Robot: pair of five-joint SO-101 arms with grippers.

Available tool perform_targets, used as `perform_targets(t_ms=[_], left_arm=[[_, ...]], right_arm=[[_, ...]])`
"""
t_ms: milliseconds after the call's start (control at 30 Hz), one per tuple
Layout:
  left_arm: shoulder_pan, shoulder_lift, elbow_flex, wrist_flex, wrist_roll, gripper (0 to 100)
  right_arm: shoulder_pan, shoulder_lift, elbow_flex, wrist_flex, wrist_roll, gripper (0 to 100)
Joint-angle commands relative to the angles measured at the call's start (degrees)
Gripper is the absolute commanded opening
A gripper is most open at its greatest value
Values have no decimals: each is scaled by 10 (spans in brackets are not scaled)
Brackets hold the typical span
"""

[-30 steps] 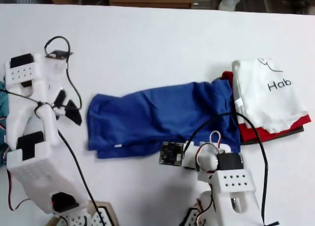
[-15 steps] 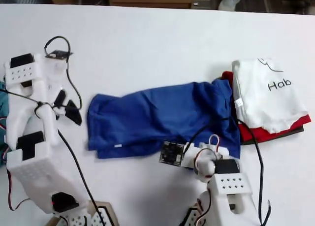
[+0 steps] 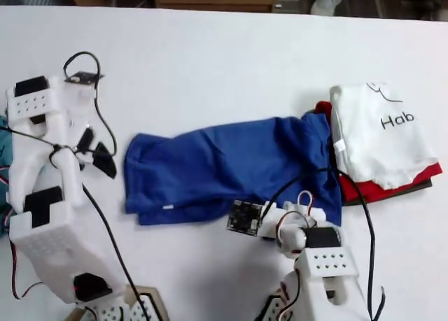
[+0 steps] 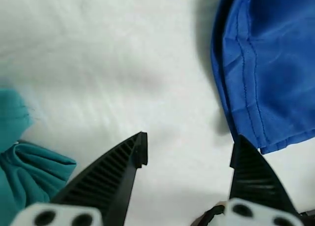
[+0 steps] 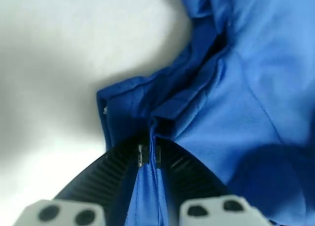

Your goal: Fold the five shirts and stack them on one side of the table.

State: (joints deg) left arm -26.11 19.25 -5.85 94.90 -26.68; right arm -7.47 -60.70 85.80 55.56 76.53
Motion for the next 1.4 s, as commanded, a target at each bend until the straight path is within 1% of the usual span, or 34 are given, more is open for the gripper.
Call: perform_targets(t_ms=[0, 100, 400, 467, 600, 667, 767, 900, 1000, 1133, 1233, 1367], left_arm=[[1, -33, -2, 2, -4, 294], [1, -33, -2, 2, -4, 294], [1, -33, -2, 1, -4, 294], [1, -33, -2, 0, -5, 294], [1, -33, -2, -2, -5, 294], [1, -33, -2, -3, -5, 294], [1, -33, -2, -3, -5, 294], [1, -33, -2, -2, -5, 294], [4, -33, -2, -2, -5, 294], [24, -33, -2, 1, -3, 294], [33, -33, -2, 1, -2, 294], [34, -33, -2, 1, -1, 294]], right_arm=[[2, -8, -55, 75, -4, 33], [-2, -9, -95, 116, -4, 21], [-1, -9, -107, 107, -8, 27], [-1, -8, -107, 107, -10, 67], [-1, -5, -108, 83, -93, 220], [-1, -4, -107, 59, -102, 248], [-2, -3, -105, 41, -104, 224], [-3, -3, -104, 64, -104, 201], [-18, -3, -101, 82, -105, 200], [-49, -3, -71, 81, -107, 199], [-53, -3, -55, 46, -140, 199], [-57, -3, -55, 25, -156, 198]])
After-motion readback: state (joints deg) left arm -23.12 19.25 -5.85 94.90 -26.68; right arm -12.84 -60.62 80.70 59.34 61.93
